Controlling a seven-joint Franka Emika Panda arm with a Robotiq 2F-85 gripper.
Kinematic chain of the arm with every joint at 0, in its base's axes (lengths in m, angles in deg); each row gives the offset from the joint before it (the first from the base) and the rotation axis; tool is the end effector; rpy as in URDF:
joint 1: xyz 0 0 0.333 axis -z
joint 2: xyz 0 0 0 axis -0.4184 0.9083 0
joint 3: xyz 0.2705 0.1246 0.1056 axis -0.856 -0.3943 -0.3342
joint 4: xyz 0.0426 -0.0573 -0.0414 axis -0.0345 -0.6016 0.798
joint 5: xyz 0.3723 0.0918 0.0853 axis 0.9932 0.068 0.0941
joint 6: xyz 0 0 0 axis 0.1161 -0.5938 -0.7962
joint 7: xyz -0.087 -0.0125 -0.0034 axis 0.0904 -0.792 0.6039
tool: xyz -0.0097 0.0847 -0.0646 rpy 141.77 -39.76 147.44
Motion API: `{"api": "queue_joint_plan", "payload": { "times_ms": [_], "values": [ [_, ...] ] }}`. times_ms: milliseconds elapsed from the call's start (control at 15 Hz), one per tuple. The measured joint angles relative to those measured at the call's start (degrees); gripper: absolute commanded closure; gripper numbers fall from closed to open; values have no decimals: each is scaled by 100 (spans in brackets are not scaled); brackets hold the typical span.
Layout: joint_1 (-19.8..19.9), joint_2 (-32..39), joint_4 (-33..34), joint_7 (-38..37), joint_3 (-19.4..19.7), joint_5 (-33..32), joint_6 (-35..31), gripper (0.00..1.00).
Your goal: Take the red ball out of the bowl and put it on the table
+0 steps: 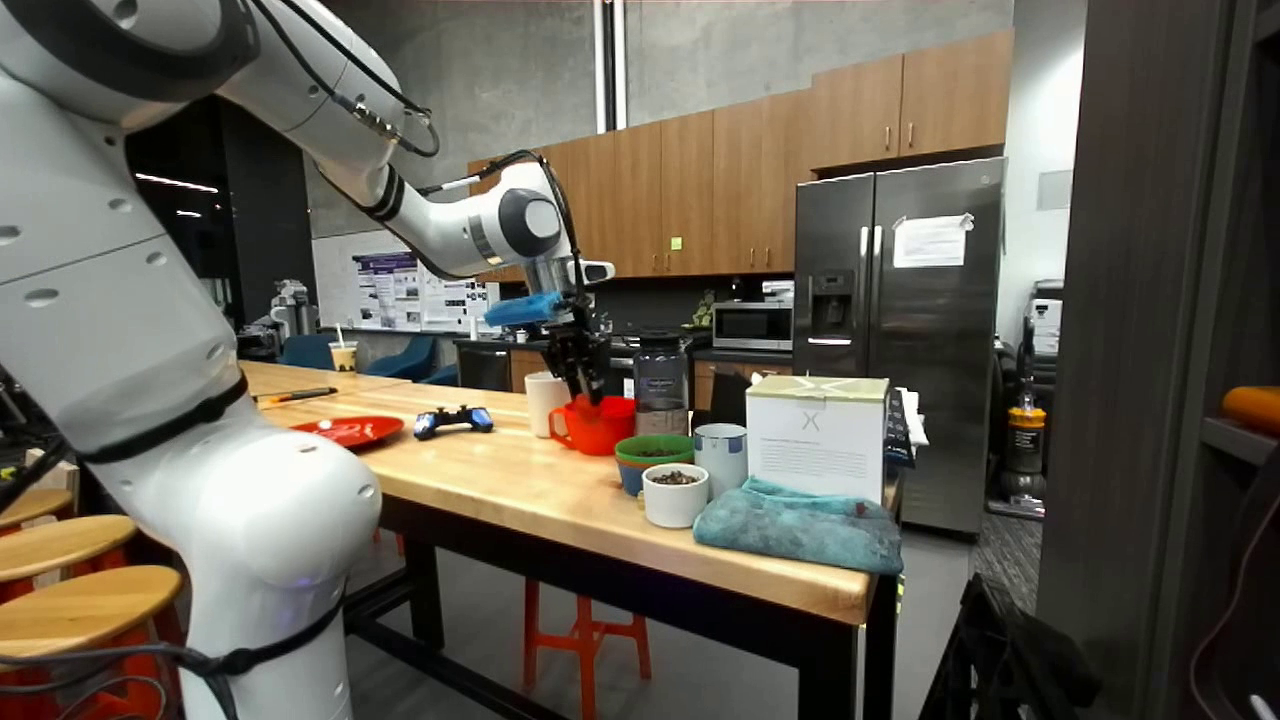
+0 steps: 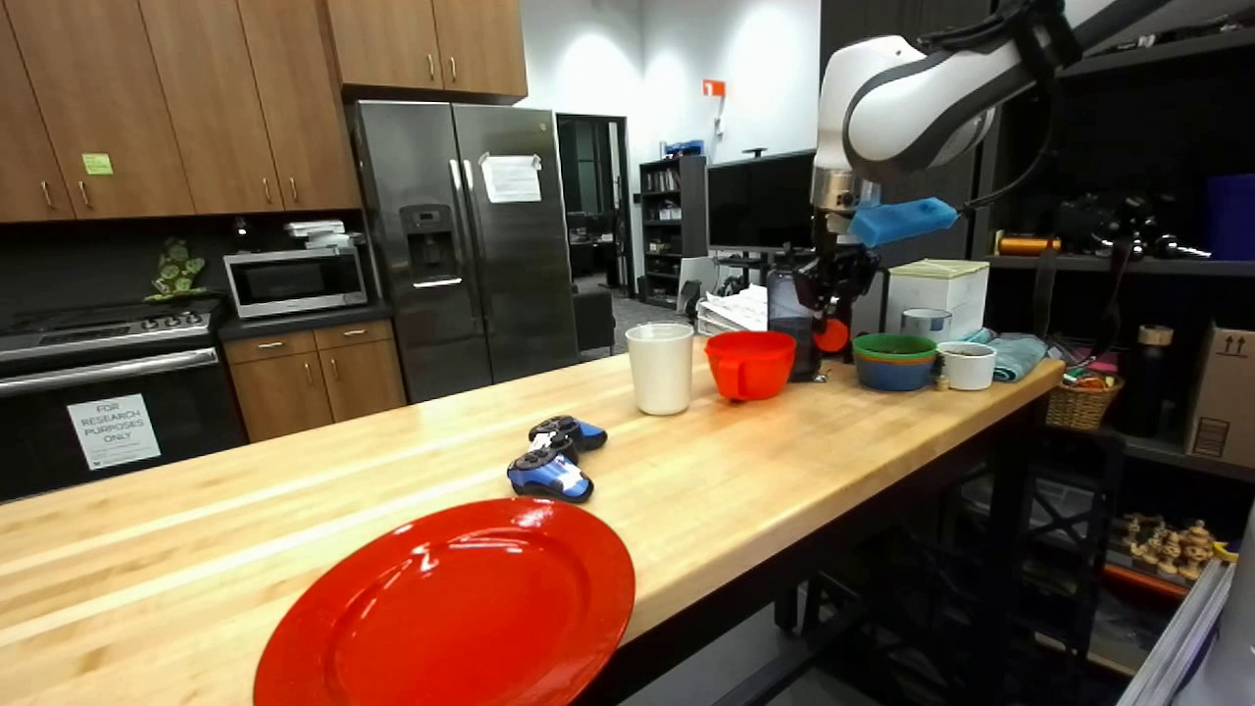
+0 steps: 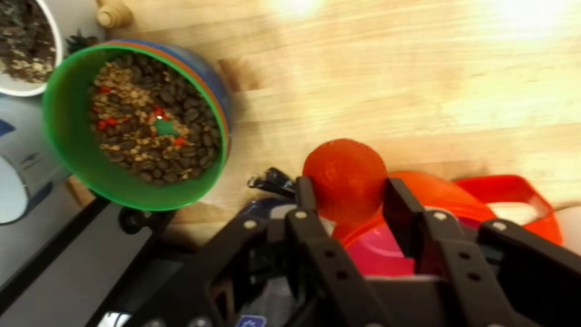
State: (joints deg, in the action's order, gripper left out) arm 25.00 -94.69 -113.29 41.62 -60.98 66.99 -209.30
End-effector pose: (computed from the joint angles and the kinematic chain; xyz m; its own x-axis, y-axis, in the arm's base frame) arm 0.4367 0.0189 0.4873 0.9683 -0.1370 0.2088 -0.1561 -0.9847 0.0777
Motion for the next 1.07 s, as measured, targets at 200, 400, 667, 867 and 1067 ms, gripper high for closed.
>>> {"api": "queue_joint_plan", "payload": {
  "times_ms": [200,400,667,867,1067],
  "values": [
    [-236,-20,-28,643,6,597,74,83],
    [-485,-34,-49,1247,3,940,215,83],
    [-839,-36,-71,1974,-91,997,387,83],
    [-1152,-33,-107,2375,-243,1011,419,83],
    [-1453,10,-166,2592,-424,1034,368,83]
  ]
}}
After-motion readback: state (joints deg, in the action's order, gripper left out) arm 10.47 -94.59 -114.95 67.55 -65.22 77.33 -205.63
